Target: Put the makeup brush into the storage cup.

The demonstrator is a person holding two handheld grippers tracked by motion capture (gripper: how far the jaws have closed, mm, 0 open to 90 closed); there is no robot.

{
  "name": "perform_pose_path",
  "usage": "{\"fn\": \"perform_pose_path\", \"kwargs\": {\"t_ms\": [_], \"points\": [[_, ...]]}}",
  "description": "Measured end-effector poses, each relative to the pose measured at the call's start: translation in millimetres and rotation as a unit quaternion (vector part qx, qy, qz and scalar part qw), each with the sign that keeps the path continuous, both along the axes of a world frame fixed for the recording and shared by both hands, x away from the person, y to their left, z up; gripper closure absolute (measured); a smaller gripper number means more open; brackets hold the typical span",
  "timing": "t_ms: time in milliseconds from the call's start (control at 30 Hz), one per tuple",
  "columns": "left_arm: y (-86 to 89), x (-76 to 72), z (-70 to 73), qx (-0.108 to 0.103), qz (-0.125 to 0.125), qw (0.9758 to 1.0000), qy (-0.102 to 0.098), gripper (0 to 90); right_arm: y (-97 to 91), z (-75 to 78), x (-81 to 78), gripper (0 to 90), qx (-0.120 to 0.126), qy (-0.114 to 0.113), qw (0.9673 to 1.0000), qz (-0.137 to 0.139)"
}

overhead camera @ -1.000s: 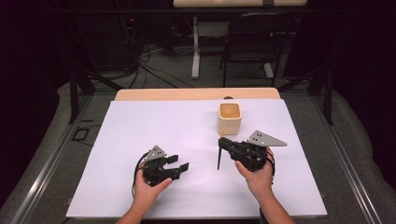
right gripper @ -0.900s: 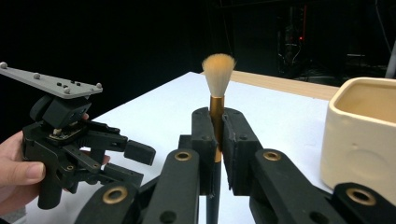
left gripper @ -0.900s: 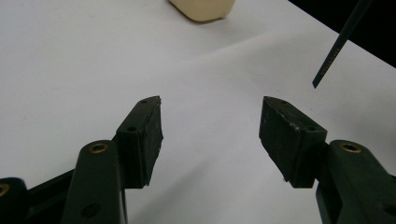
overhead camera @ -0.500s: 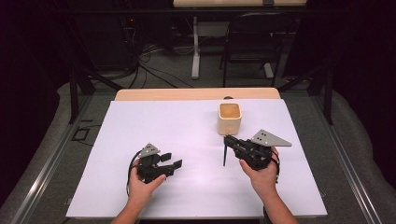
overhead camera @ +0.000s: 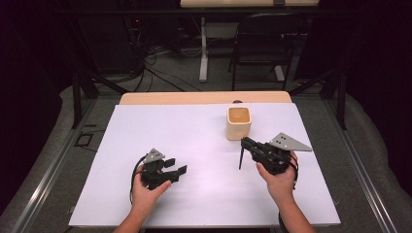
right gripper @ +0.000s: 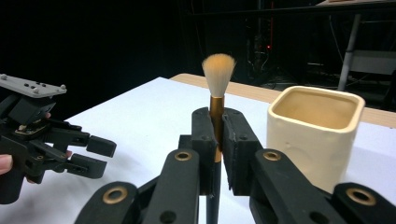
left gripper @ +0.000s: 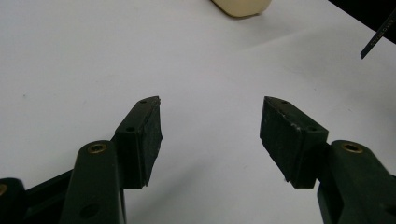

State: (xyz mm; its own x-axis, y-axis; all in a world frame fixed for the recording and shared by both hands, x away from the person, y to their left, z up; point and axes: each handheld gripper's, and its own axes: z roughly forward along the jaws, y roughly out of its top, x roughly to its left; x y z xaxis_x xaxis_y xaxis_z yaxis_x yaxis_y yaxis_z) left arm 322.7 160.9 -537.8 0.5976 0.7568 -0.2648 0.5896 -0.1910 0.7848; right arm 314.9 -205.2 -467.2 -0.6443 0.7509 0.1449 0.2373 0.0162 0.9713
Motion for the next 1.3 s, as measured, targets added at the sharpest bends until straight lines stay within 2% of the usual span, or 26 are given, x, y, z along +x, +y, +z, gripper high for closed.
{"fn": "perform_pose_path", "kwargs": {"t_ms": [167,733,933,1300], "points": [[0.9,0.4,0.3,0.002,0.003,1.0000,0.001,38.5,-3.8,0.0,0.4,83.9,0.008,0.005,0.9999,-0.008],[4.6,0.9,2.6,0.001,0.007,1.0000,0.001,38.4,-11.9,1.3,5.7,83.9,-0.003,-0.001,0.9998,-0.022],[5.2,1.0,1.7,0.001,0.008,1.0000,0.002,38.4,-15.2,10.3,11.5,83.9,-0.010,-0.009,0.9995,-0.028],[5.9,0.4,2.2,-0.001,0.010,0.9999,0.002,38.3,-19.6,29.5,30.2,83.9,-0.011,-0.005,0.9996,-0.024]]}}
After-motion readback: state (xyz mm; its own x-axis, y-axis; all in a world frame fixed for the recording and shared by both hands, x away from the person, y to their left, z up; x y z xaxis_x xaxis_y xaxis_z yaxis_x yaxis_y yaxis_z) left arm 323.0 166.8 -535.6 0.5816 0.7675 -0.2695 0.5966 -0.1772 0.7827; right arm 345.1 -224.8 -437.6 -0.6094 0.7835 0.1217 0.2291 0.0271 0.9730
